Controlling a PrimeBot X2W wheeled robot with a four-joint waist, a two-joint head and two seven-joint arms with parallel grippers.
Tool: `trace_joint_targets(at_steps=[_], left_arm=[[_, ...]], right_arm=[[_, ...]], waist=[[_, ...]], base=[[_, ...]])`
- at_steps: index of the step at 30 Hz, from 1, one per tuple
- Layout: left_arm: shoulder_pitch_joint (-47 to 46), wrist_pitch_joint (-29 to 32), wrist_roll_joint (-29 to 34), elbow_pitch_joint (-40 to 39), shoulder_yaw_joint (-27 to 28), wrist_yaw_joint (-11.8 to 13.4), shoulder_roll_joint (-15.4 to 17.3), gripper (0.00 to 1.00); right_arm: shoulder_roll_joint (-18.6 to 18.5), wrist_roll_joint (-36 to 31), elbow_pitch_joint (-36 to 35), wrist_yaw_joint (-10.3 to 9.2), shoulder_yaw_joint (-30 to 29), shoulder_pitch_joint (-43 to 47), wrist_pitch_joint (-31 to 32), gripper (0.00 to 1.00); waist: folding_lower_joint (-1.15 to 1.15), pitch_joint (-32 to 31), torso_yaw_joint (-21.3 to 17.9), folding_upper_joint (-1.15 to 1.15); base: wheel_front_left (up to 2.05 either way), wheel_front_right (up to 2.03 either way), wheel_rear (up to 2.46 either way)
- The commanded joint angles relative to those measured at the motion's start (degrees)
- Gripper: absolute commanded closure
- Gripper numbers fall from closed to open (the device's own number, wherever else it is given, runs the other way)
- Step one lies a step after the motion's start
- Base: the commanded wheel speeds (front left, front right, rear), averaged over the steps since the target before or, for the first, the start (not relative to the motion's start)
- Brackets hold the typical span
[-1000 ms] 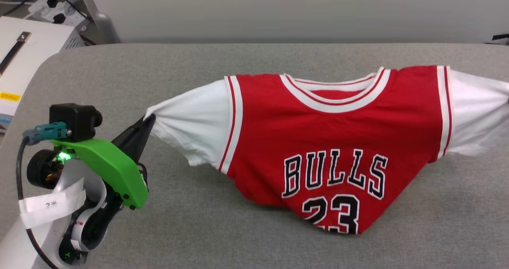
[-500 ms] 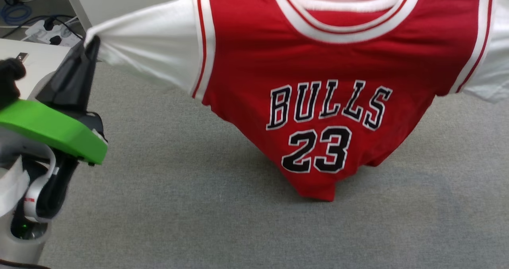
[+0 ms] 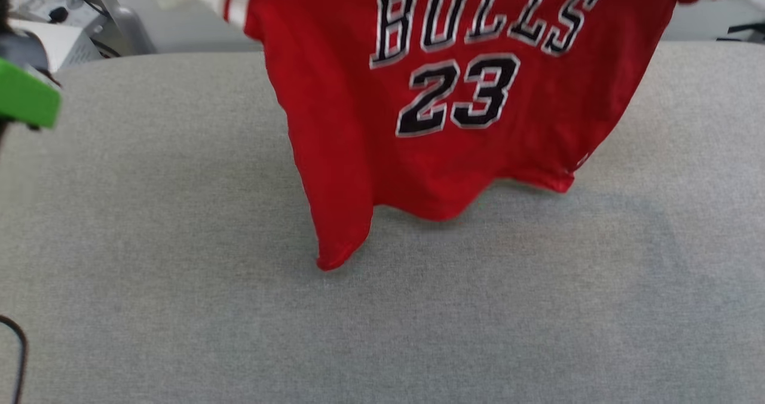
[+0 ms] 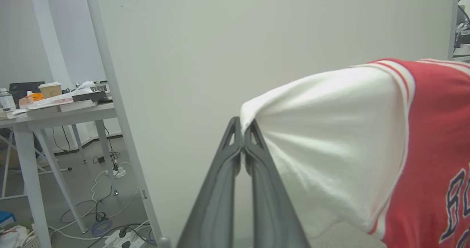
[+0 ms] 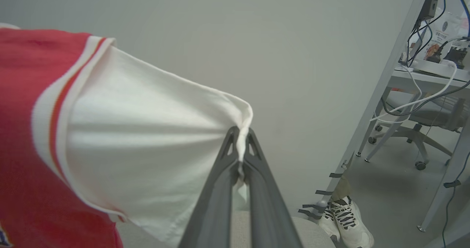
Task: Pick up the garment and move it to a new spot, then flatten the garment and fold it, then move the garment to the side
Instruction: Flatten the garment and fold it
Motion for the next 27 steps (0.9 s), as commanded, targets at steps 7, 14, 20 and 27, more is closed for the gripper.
trace_joint_targets(at_steps=[7,14,20,27], left_arm=[[-12.37,2.48,-0.32,7.03,0.4,-4.25,4.32,1.0],[-27.17,2.01,2.09,15.27,-1.64,-8.23,5.23,1.0],[-41.23,-0.15,5.03,24.4,-4.54,-11.18,4.49,1.0],[-55.18,-7.03,9.18,35.26,-7.67,-12.64,2.57,1.0]], right_arm=[[0.65,-1.09,6.37,-0.05,2.43,-13.82,-1.55,1.0],[1.68,-3.74,13.97,-0.05,4.21,-26.88,-5.08,1.0],[4.79,-6.72,21.93,-0.05,4.6,-37.37,-8.84,1.0],[7.75,-12.27,32.96,-0.05,0.81,-49.6,-16.24,1.0]], waist=[[0.0,8.59,-1.76,0.0],[0.0,17.44,-2.05,0.0],[0.0,24.33,-2.46,0.0],[0.0,29.12,-2.4,0.0]], base=[[0.0,0.0,0.0],[0.0,0.0,0.0],[0.0,0.0,0.0],[0.0,0.0,0.0]])
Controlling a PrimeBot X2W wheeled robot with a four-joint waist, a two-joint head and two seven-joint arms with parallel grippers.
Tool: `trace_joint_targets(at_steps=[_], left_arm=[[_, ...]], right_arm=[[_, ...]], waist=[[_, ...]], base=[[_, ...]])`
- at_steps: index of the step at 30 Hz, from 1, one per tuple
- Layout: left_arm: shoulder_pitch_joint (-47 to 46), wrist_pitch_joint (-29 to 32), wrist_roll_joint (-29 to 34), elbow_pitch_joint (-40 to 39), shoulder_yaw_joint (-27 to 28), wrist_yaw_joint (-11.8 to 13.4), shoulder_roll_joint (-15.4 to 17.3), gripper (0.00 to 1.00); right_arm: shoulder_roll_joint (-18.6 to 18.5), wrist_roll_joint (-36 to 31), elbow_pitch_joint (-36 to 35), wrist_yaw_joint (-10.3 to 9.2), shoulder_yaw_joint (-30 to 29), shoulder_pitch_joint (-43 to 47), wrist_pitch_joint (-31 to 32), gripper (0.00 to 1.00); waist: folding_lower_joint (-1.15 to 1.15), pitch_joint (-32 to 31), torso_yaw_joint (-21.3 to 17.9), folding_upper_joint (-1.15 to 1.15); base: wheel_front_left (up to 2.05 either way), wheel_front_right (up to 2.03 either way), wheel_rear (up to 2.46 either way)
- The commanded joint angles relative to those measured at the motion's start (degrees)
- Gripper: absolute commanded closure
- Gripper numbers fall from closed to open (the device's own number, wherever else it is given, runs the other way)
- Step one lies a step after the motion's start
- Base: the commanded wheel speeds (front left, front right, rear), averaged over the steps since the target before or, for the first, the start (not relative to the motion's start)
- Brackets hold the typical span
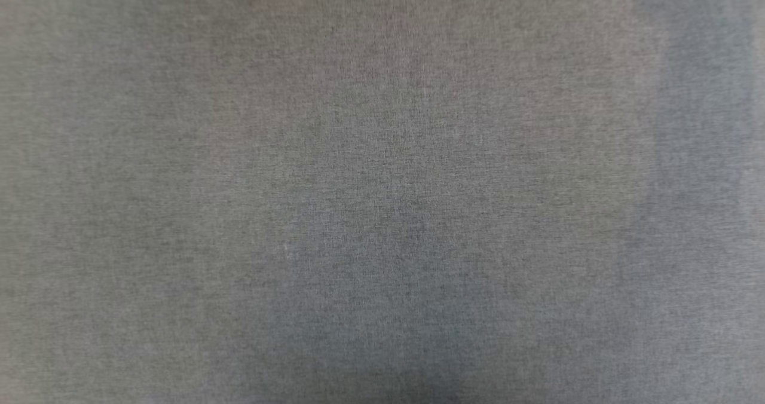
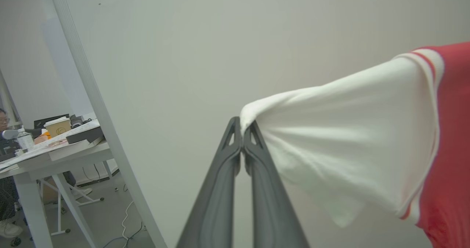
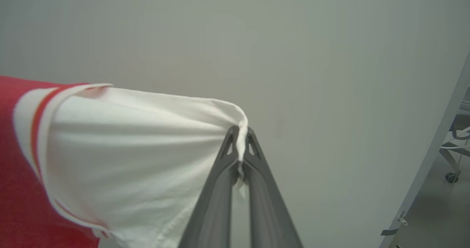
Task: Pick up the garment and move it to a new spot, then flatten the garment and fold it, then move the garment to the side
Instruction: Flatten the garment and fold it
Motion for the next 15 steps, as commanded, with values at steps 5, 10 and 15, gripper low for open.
trace_joint_targets(at_steps=[5,10,15], left_arm=[[-6.25,-7.75,3.68,7.63,-2.38,-0.15,-1.16,1.0],[-6.76,-11.05,3.09,12.93,-4.73,-0.45,-2.91,1.0],[-2.82,-14.74,1.27,16.68,-6.96,-0.58,-4.94,1.0]], right_arm=[[1.59,-4.87,7.56,-0.14,-2.48,-5.18,-5.85,1.0],[2.8,-6.49,11.88,-0.14,-2.38,-6.91,-9.72,1.0],[3.36,-5.48,14.01,-0.14,0.92,-4.78,-13.48,1.0]], waist=[[-0.02,5.46,-0.29,0.0],[-0.02,6.52,-0.05,0.0],[-0.02,6.19,0.3,0.0]], base=[[0.0,0.0,0.0],[0.0,0.0,0.0],[0.0,0.0,0.0]])
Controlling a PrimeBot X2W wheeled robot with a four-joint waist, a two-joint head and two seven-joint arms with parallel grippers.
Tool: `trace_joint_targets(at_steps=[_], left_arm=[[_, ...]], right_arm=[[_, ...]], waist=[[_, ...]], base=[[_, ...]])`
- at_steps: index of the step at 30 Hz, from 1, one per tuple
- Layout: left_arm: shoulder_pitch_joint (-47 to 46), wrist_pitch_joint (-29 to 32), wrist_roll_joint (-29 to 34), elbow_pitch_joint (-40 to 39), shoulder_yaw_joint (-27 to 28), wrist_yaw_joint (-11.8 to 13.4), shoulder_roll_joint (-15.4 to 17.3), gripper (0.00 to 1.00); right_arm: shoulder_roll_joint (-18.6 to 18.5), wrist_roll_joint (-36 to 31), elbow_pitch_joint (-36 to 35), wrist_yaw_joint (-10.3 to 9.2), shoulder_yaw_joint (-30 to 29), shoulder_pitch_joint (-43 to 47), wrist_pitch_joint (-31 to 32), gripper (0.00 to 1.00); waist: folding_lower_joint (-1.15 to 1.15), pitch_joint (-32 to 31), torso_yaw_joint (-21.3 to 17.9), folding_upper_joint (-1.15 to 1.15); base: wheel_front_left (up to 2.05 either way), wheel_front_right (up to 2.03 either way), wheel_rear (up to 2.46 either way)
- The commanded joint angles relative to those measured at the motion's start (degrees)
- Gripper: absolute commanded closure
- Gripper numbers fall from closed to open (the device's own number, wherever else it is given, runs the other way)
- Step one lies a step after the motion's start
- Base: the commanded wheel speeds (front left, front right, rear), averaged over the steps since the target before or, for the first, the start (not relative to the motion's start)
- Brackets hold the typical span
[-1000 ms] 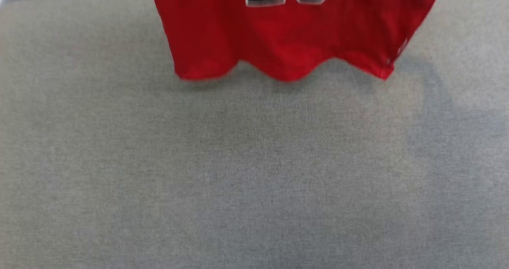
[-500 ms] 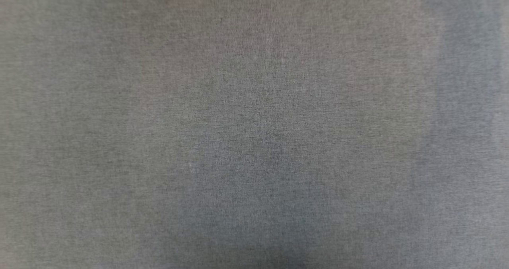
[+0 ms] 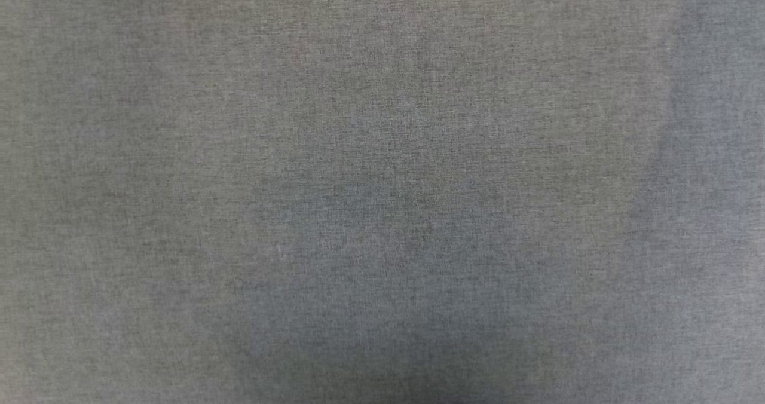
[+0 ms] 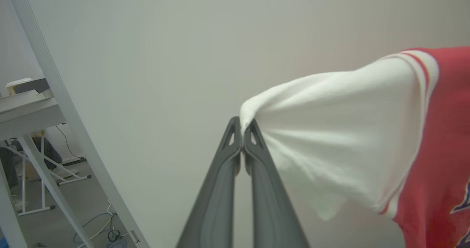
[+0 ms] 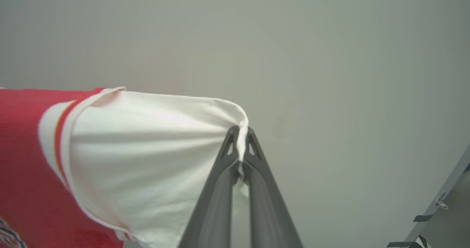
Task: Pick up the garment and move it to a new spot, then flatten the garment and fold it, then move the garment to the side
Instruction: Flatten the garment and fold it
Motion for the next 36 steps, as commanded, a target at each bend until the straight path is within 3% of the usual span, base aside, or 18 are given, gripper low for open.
trace_joint_targets(at_steps=[1,9,20,29,36], left_arm=[[2.39,-1.16,-0.86,1.14,-0.42,-0.03,-0.51,1.0],[15.44,-5.78,-4.53,4.42,-2.84,-0.08,-3.88,1.0],[38.02,-7.49,-9.73,4.5,-3.18,0.17,-6.41,1.0],[54.66,-5.05,-12.55,3.19,-5.39,1.57,-7.38,1.0],[65.36,-2.32,-13.4,0.06,-8.22,2.81,-7.66,1.0]], right_arm=[[-0.24,0.76,0.42,-0.12,0.57,1.8,-1.03,1.0],[-0.75,7.72,1.09,-0.12,7.18,14.41,-2.13,1.0],[-4.46,23.9,-4.34,-0.12,17.46,36.57,1.48,1.0],[-9.38,34.13,-9.83,-0.12,21.3,53.55,5.12,1.0],[-13.36,35.67,-14.0,-0.12,24.61,63.75,4.77,1.0]], waist=[[-0.01,-0.68,0.07,0.0],[-0.01,-5.61,0.2,0.0],[-0.01,-14.61,0.31,0.0],[-0.01,-21.75,1.81,0.0],[-0.01,-26.86,2.79,0.0]], base=[[0.0,0.0,0.0],[0.0,0.0,0.0],[0.0,0.0,0.0],[0.0,0.0,0.0],[0.0,0.0,0.0]])
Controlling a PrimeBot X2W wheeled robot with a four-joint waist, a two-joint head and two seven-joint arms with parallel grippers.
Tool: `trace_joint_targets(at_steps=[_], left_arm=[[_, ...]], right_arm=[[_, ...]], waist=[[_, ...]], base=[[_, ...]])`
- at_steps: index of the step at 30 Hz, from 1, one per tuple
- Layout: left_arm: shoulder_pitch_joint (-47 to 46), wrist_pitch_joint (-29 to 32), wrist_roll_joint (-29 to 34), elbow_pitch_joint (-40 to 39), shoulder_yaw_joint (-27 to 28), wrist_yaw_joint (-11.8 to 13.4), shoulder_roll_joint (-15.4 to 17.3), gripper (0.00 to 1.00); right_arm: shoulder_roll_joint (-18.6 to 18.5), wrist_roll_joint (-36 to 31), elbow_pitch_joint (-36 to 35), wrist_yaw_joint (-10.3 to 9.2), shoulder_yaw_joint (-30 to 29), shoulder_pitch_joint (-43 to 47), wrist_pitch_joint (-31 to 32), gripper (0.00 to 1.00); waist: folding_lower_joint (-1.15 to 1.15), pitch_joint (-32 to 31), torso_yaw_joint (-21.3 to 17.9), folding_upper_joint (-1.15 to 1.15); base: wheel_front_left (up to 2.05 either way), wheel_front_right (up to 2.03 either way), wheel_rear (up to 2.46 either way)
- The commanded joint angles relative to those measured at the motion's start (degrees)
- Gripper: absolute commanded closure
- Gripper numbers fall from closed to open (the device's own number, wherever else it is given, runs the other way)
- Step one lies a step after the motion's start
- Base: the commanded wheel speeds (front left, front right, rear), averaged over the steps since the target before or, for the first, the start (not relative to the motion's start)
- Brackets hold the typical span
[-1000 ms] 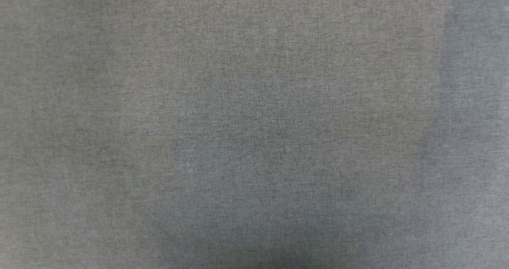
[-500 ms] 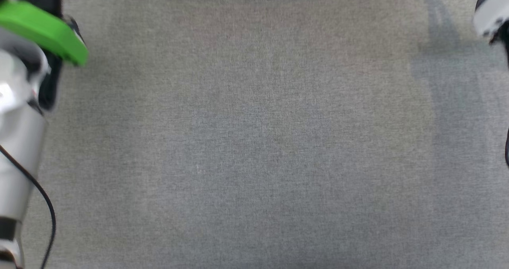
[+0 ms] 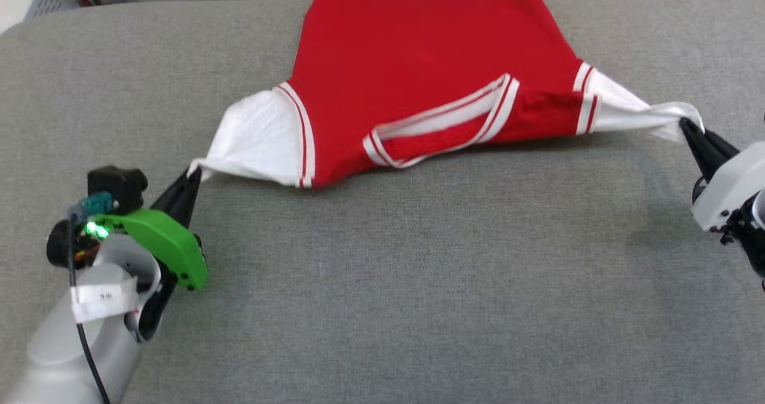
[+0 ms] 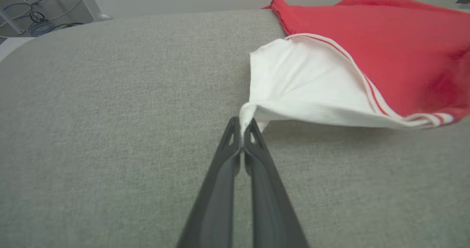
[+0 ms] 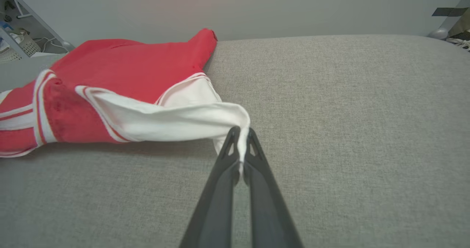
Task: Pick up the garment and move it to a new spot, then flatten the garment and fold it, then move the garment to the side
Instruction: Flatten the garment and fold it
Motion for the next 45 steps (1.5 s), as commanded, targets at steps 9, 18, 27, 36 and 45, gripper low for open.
trace_joint_targets(at_steps=[9,18,27,36,45], left_arm=[[10.78,3.14,-1.64,-5.52,-1.35,2.92,1.93,1.0],[20.41,9.61,-4.96,-13.14,-2.31,4.71,5.66,1.0],[30.08,14.93,-8.71,-23.44,-2.43,7.35,10.32,1.0],[33.18,16.82,-10.28,-30.73,-2.23,9.25,11.81,1.0],[31.58,20.36,-11.09,-38.81,-3.34,7.98,12.58,1.0]], right_arm=[[-3.78,2.61,-4.21,-0.1,2.04,11.74,2.95,1.0],[-6.27,5.18,-10.16,-0.1,2.04,21.83,9.16,1.0],[-7.82,8.51,-16.56,-0.1,-1.81,34.08,19.64,1.0],[-5.3,6.9,-21.5,-0.1,-8.1,38.43,25.5,0.79],[-2.09,5.83,-28.18,-0.1,-17.58,34.09,38.07,0.0]], waist=[[0.01,-8.99,1.86,0.0],[0.01,-13.76,2.22,0.0],[0.01,-16.58,2.64,0.0],[0.01,-15.5,2.42,0.0],[0.01,-10.01,4.09,0.0]], base=[[0.0,0.0,0.0],[0.0,0.0,0.0],[0.0,0.0,0.0],[0.0,0.0,0.0],[0.0,0.0,0.0]])
